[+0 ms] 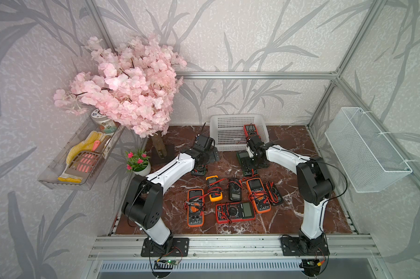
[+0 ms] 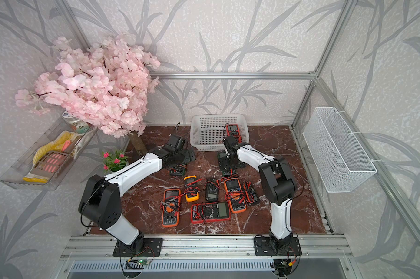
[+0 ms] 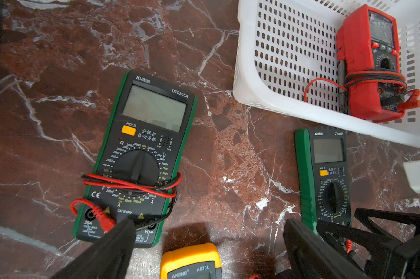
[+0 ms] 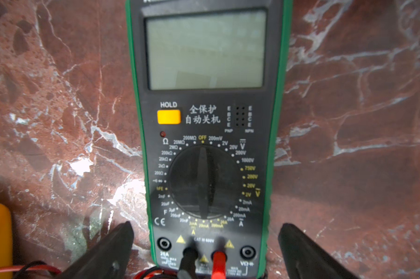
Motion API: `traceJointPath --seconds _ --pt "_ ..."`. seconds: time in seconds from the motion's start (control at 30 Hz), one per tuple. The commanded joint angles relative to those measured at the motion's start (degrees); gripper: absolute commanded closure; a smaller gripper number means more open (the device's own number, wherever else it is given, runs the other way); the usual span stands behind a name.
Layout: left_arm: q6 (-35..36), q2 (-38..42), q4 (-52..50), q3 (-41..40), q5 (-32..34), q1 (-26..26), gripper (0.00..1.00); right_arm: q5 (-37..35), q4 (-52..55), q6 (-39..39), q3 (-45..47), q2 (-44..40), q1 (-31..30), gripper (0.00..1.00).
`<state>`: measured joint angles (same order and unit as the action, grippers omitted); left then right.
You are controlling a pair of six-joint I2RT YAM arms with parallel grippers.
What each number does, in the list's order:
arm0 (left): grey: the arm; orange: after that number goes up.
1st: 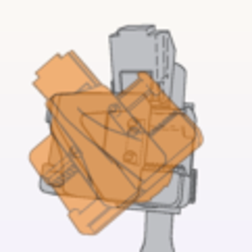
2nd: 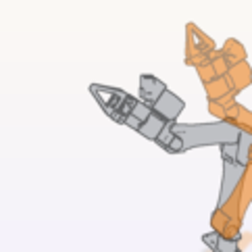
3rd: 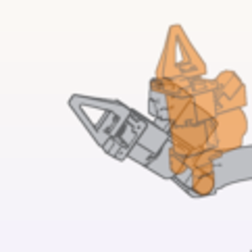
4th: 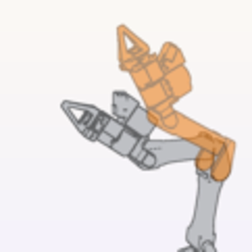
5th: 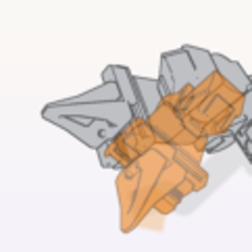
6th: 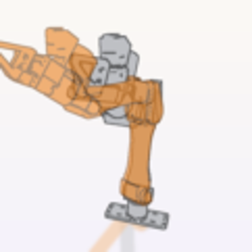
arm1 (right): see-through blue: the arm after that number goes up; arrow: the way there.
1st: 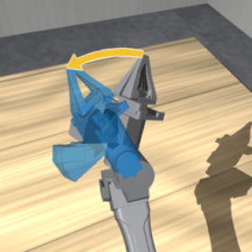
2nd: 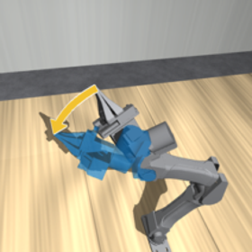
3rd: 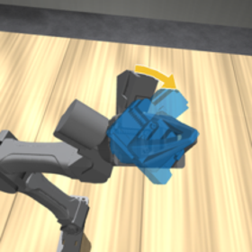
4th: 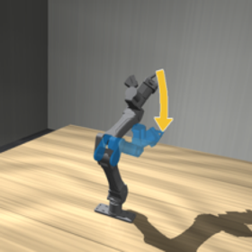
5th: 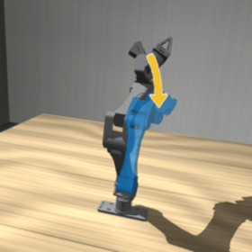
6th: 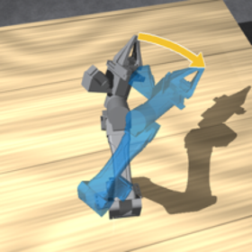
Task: Put the multimeter into the basket
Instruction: Pick up the multimeter from the center of the board.
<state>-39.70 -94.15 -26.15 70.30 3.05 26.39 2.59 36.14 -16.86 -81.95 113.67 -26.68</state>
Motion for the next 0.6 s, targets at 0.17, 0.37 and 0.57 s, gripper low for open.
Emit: traceJointPath --seconds 0.17,0.37,0.57 --pt "-0.3 1.2 0.7 -0.8 -0.6 -0.2 0.00 -3.6 2.9 0.7 -3.5 4.3 -2.0 0.01" --pt "-0.3 1.0 0.8 -0.6 -0.8 -0.2 0.00 -6.3 5.0 0.9 -5.3 7.0 -3.4 0.05" --pt "0.0 1.4 0.8 -1.0 -0.6 -0.3 0.00 -5.9 5.2 0.8 -5.3 7.0 -3.7 0.19"
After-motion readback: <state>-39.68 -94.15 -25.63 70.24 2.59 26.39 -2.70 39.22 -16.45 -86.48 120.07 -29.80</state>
